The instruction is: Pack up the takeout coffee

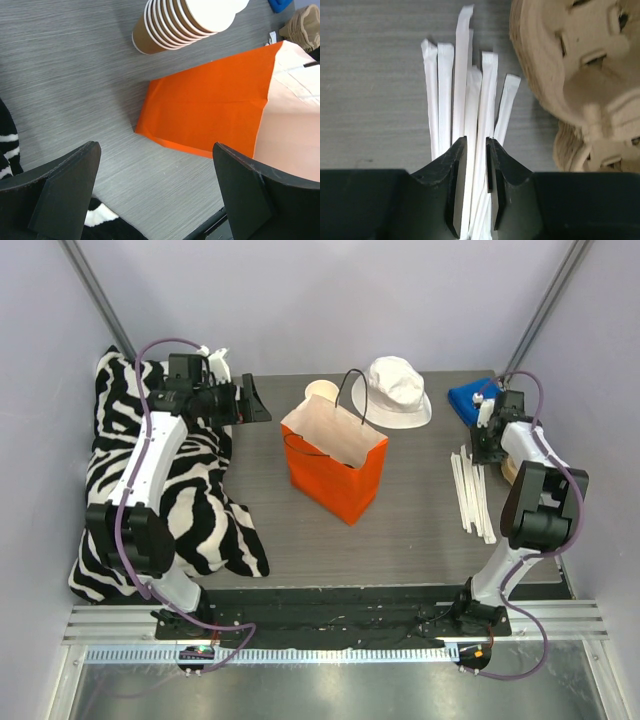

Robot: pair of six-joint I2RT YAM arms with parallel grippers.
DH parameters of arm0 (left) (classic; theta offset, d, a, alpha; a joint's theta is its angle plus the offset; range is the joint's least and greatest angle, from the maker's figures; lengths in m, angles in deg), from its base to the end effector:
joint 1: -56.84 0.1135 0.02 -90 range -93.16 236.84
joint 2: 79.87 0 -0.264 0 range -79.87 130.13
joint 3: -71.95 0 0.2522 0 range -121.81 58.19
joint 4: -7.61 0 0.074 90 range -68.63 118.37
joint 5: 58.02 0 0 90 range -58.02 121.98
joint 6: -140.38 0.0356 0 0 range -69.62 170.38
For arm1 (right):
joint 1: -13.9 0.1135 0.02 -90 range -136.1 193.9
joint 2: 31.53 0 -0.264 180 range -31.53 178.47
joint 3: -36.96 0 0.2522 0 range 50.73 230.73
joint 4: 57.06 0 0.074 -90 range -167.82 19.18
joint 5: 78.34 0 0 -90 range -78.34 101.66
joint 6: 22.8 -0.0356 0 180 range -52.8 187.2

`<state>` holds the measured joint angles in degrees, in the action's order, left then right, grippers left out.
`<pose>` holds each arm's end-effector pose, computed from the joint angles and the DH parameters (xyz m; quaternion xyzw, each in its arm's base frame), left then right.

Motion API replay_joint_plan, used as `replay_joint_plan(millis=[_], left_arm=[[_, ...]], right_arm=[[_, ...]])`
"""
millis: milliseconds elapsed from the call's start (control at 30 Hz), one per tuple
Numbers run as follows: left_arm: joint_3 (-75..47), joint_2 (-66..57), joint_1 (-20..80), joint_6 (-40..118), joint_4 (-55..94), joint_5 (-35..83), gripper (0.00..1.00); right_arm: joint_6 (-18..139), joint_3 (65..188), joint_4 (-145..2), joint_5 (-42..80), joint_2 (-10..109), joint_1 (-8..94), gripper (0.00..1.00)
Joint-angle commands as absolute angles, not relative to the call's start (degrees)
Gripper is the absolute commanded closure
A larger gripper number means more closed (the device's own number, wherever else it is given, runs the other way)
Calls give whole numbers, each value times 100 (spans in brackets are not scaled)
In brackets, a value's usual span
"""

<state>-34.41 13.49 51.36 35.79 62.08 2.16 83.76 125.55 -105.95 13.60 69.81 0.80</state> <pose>0.3565 -0.0520 0.3643 0.0354 0.8866 -0.3002 0.3502 0.3606 -0.0827 0.2203 -0.0334 0.9688 -0.0468 0.2410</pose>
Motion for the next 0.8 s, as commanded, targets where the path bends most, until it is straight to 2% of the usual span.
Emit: replay_joint_plan(millis=[0, 467, 567, 767], left_arm=[[-3743, 1469, 5174, 3658, 6285, 148, 0], [-4060, 1724, 5174, 3773, 6338, 262, 0], [-4104, 1777, 5174, 3773, 6338, 271, 0], [-4227, 1882, 5174, 3790, 6338, 315, 0]], right_arm=[[8162, 13140, -10000, 1448, 7156, 256, 71], [8003, 13677, -9631, 1193, 7973, 529, 71], [8003, 13695, -9596, 973, 8061, 546, 66], [7986, 13774, -9578, 947, 8254, 555, 64]])
